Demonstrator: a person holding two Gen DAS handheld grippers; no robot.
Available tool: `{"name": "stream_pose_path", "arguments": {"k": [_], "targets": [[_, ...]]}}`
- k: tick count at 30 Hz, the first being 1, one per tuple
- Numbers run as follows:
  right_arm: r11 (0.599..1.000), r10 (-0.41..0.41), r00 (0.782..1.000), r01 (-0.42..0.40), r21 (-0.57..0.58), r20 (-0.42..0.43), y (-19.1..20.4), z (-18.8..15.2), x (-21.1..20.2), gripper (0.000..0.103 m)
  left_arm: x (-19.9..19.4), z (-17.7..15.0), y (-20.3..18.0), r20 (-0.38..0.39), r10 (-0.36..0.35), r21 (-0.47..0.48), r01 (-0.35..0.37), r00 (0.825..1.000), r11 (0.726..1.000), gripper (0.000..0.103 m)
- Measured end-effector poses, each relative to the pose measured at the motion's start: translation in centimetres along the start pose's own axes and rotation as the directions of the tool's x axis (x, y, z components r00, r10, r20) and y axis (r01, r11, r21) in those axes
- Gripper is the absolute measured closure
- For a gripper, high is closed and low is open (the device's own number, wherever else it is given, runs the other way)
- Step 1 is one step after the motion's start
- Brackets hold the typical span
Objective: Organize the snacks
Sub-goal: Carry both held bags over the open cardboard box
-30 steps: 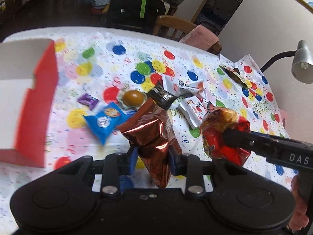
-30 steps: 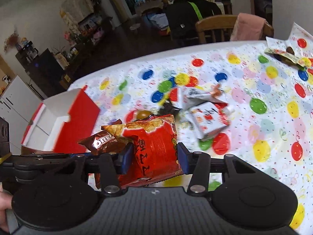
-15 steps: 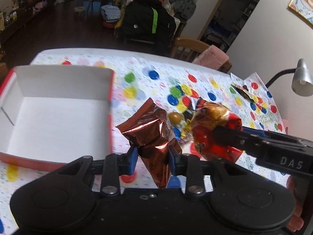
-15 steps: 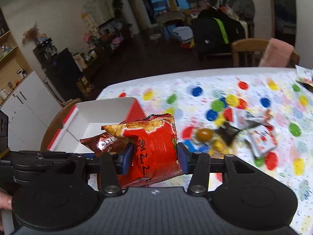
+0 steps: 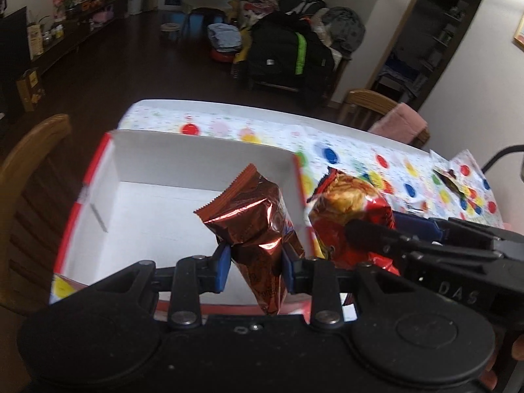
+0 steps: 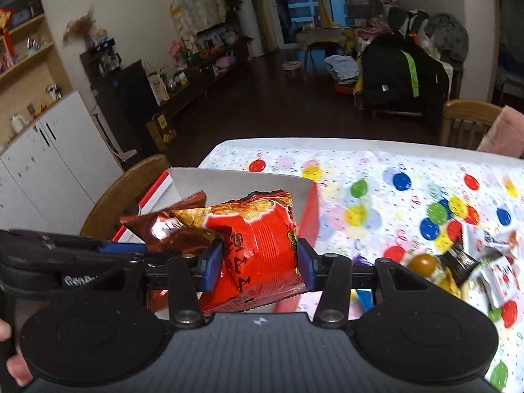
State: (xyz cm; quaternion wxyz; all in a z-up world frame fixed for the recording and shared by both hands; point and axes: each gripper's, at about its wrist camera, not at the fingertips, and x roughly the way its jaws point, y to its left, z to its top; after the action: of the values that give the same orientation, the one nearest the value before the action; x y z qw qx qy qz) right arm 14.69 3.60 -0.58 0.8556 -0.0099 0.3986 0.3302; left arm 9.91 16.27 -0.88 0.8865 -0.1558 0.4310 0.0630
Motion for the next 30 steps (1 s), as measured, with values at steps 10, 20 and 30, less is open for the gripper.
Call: {"name": "stream_pose_path", "arguments": {"k": [10, 20, 30], "targets": [[0.998, -0.026, 0.997, 0.021, -0.065, -0.07, 4.1, 0.4, 6.3, 0.056, 2.5, 2.0, 6.0, -0.046, 0.09, 0.006, -0.09, 0.995, 0.996, 0.073], [0.99, -0.085, 0.986, 0.067, -0.124, -0.147, 6.2, -0.7, 11.5, 0.056, 6.3, 1.7, 9.1, -0.14, 0.115, 0.025, -0.113, 0.983, 0.993, 0.073], [0.979, -0.138, 0.971, 0.104, -0.174, -0.198, 6.7, -2.0, 14.3, 0.056, 9.1, 0.7, 9.9, -0.188, 0.149, 0.061, -0.14, 0.971, 0.988, 0.073]]}}
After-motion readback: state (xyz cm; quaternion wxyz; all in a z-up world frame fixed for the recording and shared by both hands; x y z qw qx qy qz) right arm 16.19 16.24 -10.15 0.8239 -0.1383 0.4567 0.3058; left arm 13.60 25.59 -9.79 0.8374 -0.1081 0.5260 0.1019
